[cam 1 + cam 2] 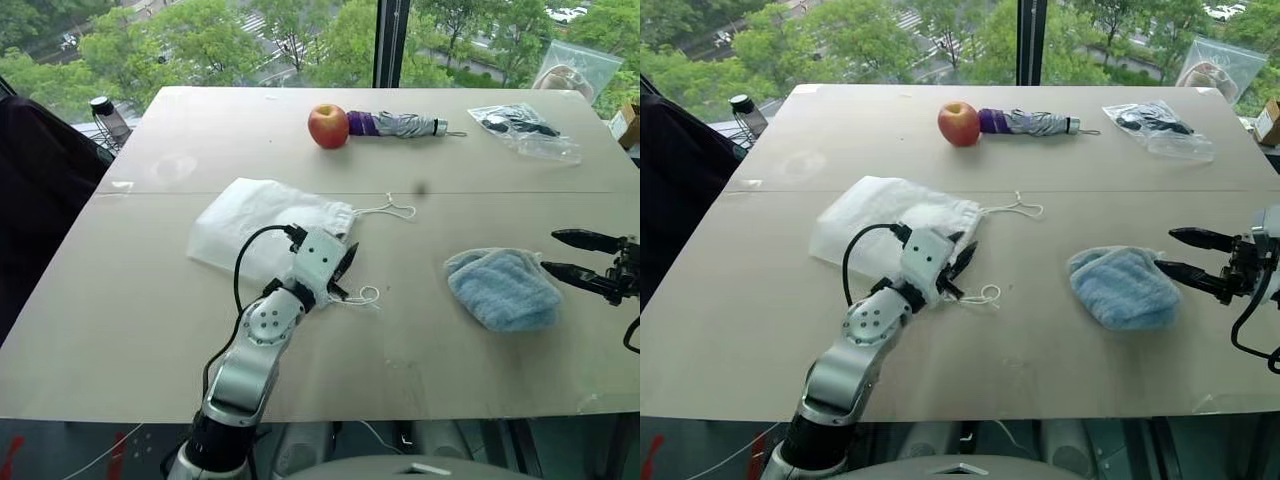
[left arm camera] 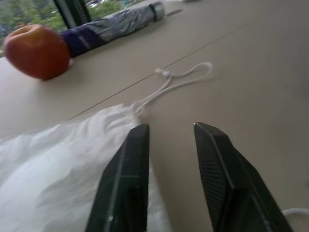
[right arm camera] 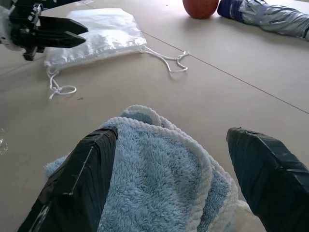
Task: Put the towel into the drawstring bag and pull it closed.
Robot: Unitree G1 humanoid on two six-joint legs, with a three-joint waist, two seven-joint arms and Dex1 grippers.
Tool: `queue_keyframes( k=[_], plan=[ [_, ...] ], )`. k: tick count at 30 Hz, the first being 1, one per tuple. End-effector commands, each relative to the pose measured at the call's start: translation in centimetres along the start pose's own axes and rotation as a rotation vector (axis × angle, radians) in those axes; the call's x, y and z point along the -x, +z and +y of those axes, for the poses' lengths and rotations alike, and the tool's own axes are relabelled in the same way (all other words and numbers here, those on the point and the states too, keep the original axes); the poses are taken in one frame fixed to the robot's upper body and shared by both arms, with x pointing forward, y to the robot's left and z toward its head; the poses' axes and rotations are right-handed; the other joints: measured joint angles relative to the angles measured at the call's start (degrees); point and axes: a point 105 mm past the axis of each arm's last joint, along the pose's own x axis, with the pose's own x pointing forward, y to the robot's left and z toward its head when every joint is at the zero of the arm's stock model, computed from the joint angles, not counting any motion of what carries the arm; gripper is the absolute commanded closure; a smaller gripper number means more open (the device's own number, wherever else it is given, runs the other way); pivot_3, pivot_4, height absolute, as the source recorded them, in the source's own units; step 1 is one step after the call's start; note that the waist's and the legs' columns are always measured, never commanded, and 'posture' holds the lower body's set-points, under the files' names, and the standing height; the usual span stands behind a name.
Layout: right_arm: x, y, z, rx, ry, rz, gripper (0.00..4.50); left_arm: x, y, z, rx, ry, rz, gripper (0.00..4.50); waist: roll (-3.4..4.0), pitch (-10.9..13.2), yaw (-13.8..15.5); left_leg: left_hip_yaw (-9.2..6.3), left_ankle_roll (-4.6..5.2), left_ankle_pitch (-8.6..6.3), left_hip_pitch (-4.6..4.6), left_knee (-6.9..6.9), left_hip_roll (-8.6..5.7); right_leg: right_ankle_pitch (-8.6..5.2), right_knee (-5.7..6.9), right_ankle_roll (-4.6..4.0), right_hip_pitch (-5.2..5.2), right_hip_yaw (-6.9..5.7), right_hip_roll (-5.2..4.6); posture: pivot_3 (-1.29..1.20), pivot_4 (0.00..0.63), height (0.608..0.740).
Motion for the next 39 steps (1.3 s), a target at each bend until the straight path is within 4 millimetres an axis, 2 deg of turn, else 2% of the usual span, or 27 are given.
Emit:
queue_keyframes(
  k=[1,12,16,21,26,29,33,34,39],
  plan=[
    [0.3,0.9,-0.1,0.045,-0.006,-0.017,0.65,-0.4,0.0,-0.2,-0.072,0.063,0.033,2.82,0.0,0.0,-0.1,0.02,0.0,0.0,0.01,0.0,0.01,0.02,0.0,0.02,0.0,0.02,0.01,0.0,0.15,0.74],
    [0.3,0.8,-0.1,0.047,-0.01,-0.012,0.65,-0.5,-1.7,0.1,-0.125,0.168,0.132,2.82,-0.01,0.0,0.0,0.0,0.03,-0.03,0.0,0.0,0.0,0.05,-0.01,0.07,0.0,0.01,-0.03,0.0,0.15,0.74],
    [0.3,1.1,-0.3,0.054,-0.014,-0.013,0.65,-0.5,-2.1,-0.1,-0.127,0.151,0.146,2.82,-0.01,0.0,0.0,0.01,0.03,-0.03,0.0,0.0,0.0,0.05,-0.01,0.07,0.0,0.01,-0.04,0.0,0.15,0.74],
    [0.1,1.2,-0.4,0.061,-0.013,-0.013,0.65,-0.8,-0.6,-1.0,-0.099,0.067,0.068,2.82,0.0,0.0,0.1,-0.01,0.03,-0.03,-0.01,0.0,0.0,0.02,-0.01,0.02,0.0,0.0,-0.05,0.0,0.15,0.74],
    [0.0,1.4,-0.5,0.067,-0.012,-0.015,0.65,-0.7,-1.7,-0.8,0.009,0.078,0.124,2.82,-0.01,0.0,0.0,0.02,0.04,-0.03,-0.01,0.0,0.0,0.02,-0.02,0.0,0.0,0.01,-0.08,0.0,0.15,0.74],
    [0.0,1.4,-0.5,0.069,-0.014,-0.015,0.65,-0.6,-1.8,-0.5,0.021,0.084,0.136,2.03,-0.01,0.0,0.0,0.0,0.04,-0.03,-0.01,0.0,0.0,0.02,-0.02,0.01,0.0,0.0,-0.07,0.0,0.15,0.74],
    [0.0,1.4,-0.5,0.07,-0.015,-0.018,0.65,-0.8,-1.9,-0.3,-0.055,0.121,0.147,0.31,-0.01,0.0,0.1,-0.01,0.04,-0.03,-0.01,0.0,-0.01,0.03,-0.02,0.04,0.0,-0.01,-0.06,0.0,0.15,0.74],
    [-0.1,1.4,-0.5,0.07,-0.015,-0.018,0.65,-0.8,-2.0,-0.4,-0.072,0.122,0.152,0.03,0.0,0.0,0.1,0.0,0.04,-0.03,-0.01,0.0,-0.01,0.04,-0.02,0.04,0.0,-0.01,-0.06,0.0,0.15,0.74],
    [-0.2,1.4,-0.6,0.074,-0.016,-0.02,0.65,-0.5,-2.4,0.1,-0.1,0.165,0.18,0.03,0.0,0.0,0.0,0.02,0.04,-0.03,0.0,0.02,-0.01,0.03,-0.02,0.03,0.02,0.02,-0.08,0.0,0.15,0.74]
  ],
)
